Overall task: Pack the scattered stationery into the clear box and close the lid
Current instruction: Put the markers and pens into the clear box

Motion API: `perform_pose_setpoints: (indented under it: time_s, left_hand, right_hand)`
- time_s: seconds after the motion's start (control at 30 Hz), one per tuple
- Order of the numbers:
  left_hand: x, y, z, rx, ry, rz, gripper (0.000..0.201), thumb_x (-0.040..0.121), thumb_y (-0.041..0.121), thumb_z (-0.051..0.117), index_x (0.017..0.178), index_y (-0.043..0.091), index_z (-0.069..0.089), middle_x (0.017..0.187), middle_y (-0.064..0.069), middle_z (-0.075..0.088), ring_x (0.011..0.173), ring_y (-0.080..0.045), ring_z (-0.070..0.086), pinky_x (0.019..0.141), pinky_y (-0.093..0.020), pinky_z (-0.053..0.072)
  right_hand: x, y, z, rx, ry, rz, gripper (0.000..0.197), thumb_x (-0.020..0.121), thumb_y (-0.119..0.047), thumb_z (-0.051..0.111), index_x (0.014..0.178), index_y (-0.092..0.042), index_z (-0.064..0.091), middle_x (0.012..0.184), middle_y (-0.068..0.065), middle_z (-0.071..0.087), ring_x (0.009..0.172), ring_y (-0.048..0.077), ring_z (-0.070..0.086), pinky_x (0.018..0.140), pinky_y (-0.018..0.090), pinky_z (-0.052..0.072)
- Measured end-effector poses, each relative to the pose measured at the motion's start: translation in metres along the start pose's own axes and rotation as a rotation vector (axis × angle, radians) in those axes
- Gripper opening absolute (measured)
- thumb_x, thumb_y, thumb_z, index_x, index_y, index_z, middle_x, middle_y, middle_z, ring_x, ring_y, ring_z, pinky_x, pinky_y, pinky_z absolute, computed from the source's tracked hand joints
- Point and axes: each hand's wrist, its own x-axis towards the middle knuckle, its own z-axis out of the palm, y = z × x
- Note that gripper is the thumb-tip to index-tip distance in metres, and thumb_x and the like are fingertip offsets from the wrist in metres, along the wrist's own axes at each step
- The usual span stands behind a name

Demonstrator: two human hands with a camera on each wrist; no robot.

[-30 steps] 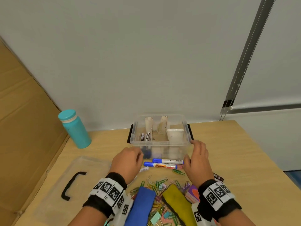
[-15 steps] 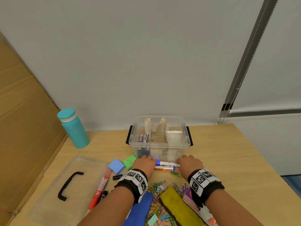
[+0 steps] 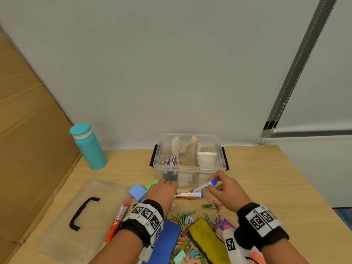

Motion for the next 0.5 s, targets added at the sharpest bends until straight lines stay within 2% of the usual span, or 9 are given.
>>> perform_pose_setpoints:
  time_s: [0.1, 0.13, 0.2, 0.23, 0.3, 0.4, 0.43, 0.5]
  left_hand:
    - [-0.021, -0.012, -0.001, -0.172, 0.109, -0.01, 0.022, 0.093, 0.013, 0.048, 0.115, 0.018, 0.047, 0.118, 0.0, 0.056, 0.11, -0.019, 0.043, 0.084, -0.032, 0.042]
    - [-0.029, -0.017, -0.001, -0.237, 0.153, -0.022, 0.02, 0.095, 0.016, 0.046, 0.114, 0.021, 0.047, 0.115, 0.003, 0.055, 0.105, -0.014, 0.042, 0.085, -0.03, 0.042]
    - [-0.042, -0.027, -0.001, -0.355, 0.235, -0.053, 0.02, 0.096, 0.02, 0.045, 0.114, 0.027, 0.047, 0.11, 0.008, 0.051, 0.102, -0.009, 0.042, 0.089, -0.028, 0.043]
    - [-0.048, -0.033, -0.001, -0.402, 0.27, -0.066, 0.021, 0.096, 0.022, 0.045, 0.115, 0.029, 0.047, 0.109, 0.011, 0.051, 0.104, -0.008, 0.043, 0.09, -0.027, 0.044]
    - [-0.055, -0.044, 0.0, -0.455, 0.31, -0.084, 0.024, 0.096, 0.025, 0.047, 0.119, 0.031, 0.047, 0.112, 0.014, 0.052, 0.106, -0.006, 0.044, 0.089, -0.023, 0.044]
    - [-0.061, -0.058, 0.002, -0.481, 0.355, -0.135, 0.024, 0.096, 0.029, 0.047, 0.12, 0.033, 0.047, 0.113, 0.015, 0.053, 0.101, -0.003, 0.044, 0.085, -0.021, 0.045]
    - [-0.062, -0.06, 0.003, -0.482, 0.37, -0.141, 0.024, 0.096, 0.03, 0.047, 0.119, 0.033, 0.048, 0.113, 0.016, 0.053, 0.101, -0.003, 0.043, 0.085, -0.021, 0.045]
    - [-0.064, -0.063, 0.003, -0.5, 0.407, -0.154, 0.023, 0.096, 0.03, 0.047, 0.119, 0.032, 0.049, 0.112, 0.017, 0.053, 0.101, -0.003, 0.042, 0.085, -0.021, 0.044]
  right_hand:
    - [-0.007, -0.015, -0.007, 0.249, 0.024, -0.088, 0.009, 0.095, -0.024, 0.052, 0.103, -0.022, 0.046, 0.111, -0.01, 0.064, 0.086, 0.009, 0.067, 0.07, 0.026, 0.056]
    - [-0.009, -0.02, -0.008, 0.311, 0.03, -0.114, 0.01, 0.097, -0.023, 0.049, 0.106, -0.022, 0.044, 0.113, -0.01, 0.065, 0.089, 0.007, 0.067, 0.075, 0.029, 0.057]
    - [-0.01, -0.033, -0.009, 0.395, 0.077, -0.186, 0.011, 0.099, -0.024, 0.043, 0.11, -0.026, 0.042, 0.11, -0.007, 0.067, 0.089, 0.003, 0.067, 0.077, 0.029, 0.057]
    - [-0.009, -0.039, -0.009, 0.424, 0.117, -0.224, 0.012, 0.1, -0.025, 0.041, 0.111, -0.03, 0.042, 0.108, -0.005, 0.067, 0.089, 0.004, 0.067, 0.077, 0.028, 0.057]
    - [-0.005, -0.051, -0.007, 0.472, 0.189, -0.279, 0.019, 0.1, -0.028, 0.038, 0.116, -0.037, 0.042, 0.102, -0.001, 0.067, 0.09, 0.013, 0.067, 0.077, 0.031, 0.056]
    - [0.009, -0.07, -0.001, 0.475, 0.293, -0.278, 0.023, 0.101, -0.027, 0.038, 0.122, -0.036, 0.04, 0.085, 0.015, 0.061, 0.073, 0.03, 0.061, 0.067, 0.042, 0.056]
    - [0.014, -0.076, 0.002, 0.461, 0.32, -0.264, 0.02, 0.101, -0.026, 0.039, 0.119, -0.034, 0.04, 0.08, 0.017, 0.058, 0.065, 0.03, 0.058, 0.062, 0.041, 0.055]
    - [0.023, -0.086, 0.009, 0.438, 0.308, -0.233, 0.009, 0.101, -0.026, 0.04, 0.109, -0.028, 0.041, 0.072, 0.009, 0.053, 0.055, 0.019, 0.05, 0.05, 0.03, 0.051]
